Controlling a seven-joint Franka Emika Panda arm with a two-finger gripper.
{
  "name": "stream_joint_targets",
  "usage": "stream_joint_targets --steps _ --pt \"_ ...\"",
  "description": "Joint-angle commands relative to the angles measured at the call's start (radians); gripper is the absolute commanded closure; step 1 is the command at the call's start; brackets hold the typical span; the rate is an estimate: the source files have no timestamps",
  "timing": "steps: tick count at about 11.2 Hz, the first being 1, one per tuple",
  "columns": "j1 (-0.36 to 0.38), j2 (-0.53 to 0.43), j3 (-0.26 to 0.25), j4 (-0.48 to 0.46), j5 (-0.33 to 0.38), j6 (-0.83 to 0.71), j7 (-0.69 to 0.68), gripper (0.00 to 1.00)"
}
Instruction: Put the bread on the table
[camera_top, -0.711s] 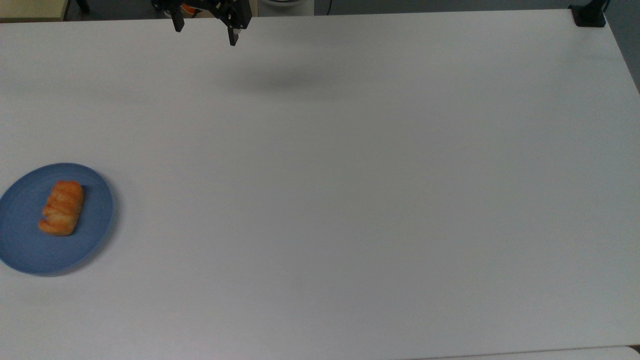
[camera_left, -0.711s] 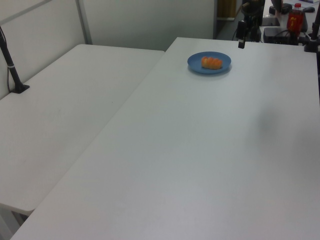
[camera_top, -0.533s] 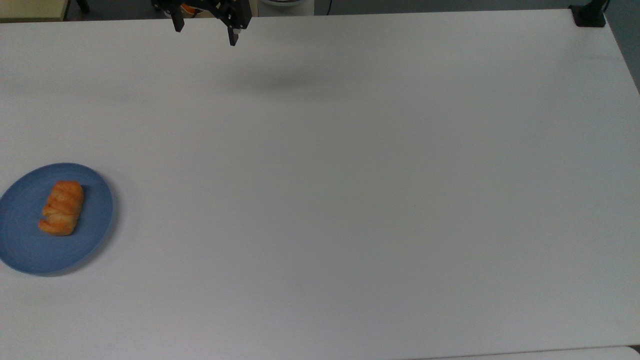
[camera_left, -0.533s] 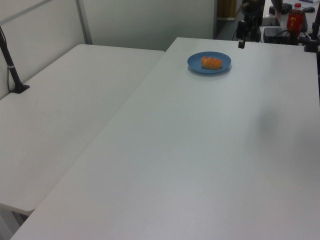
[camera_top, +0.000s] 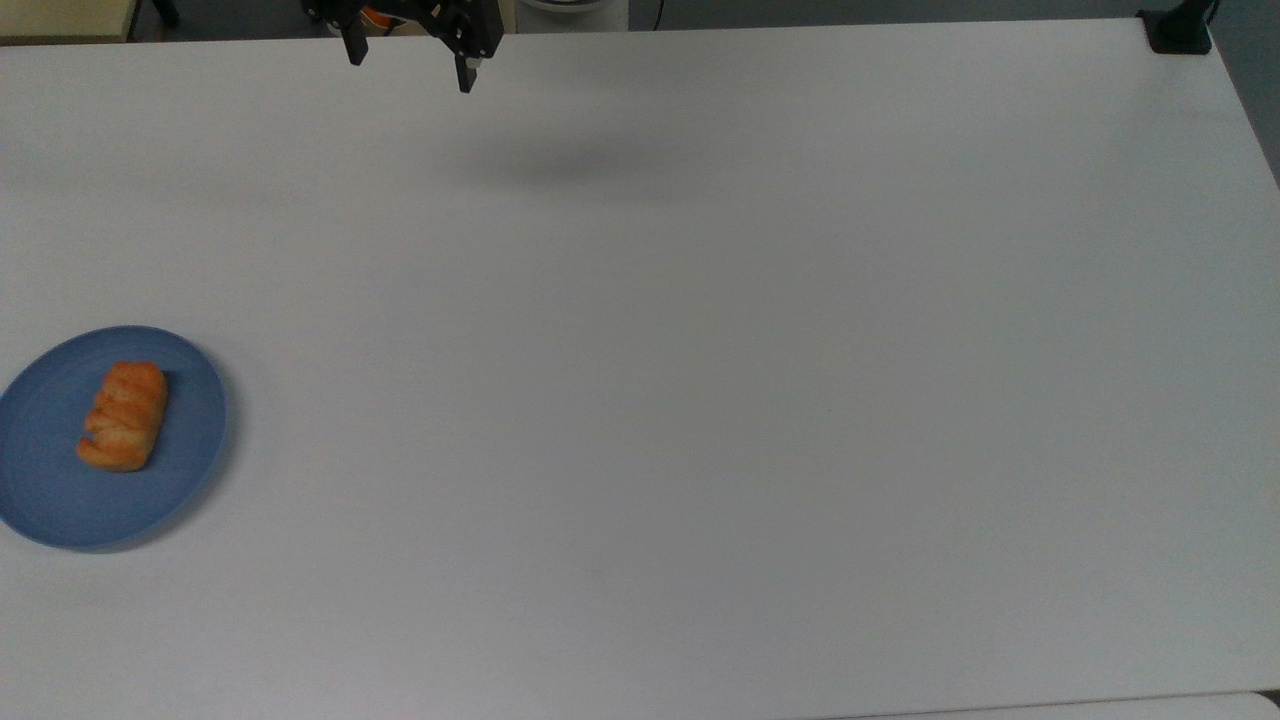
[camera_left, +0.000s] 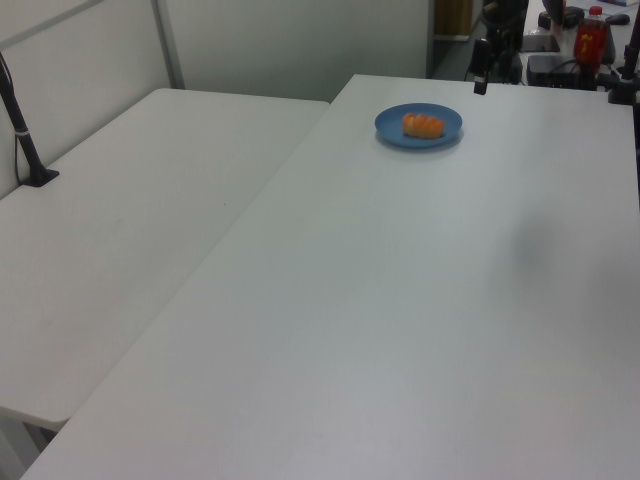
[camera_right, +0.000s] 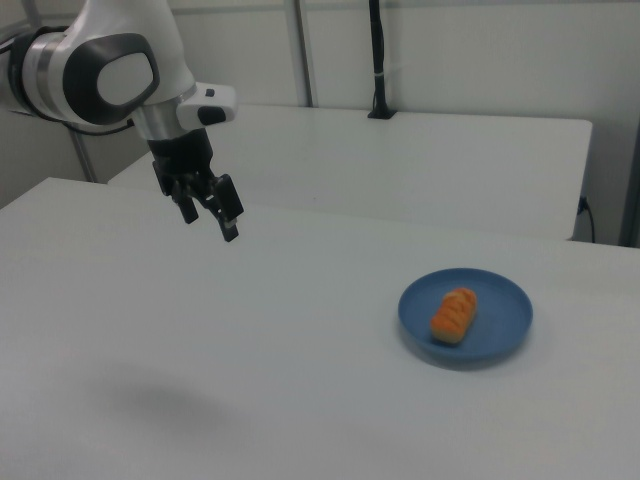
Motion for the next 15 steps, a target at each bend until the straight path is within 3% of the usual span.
stream_joint_targets --steps 1,3,5,11,15 --pt "-0.045 0.097 -0.017 0.063 0.016 0.219 -0.004 0.0" --pt "-0.079 0.192 -0.072 0.064 0.014 0.484 -0.027 0.0" --pt "-0.116 0.305 -0.102 0.081 0.017 0.648 -0.139 0.0" --pt "-0.275 0.666 -0.106 0.364 0.134 0.717 -0.388 0.0" --pt "-0.298 0.783 -0.103 0.394 0.147 0.889 -0.386 0.0"
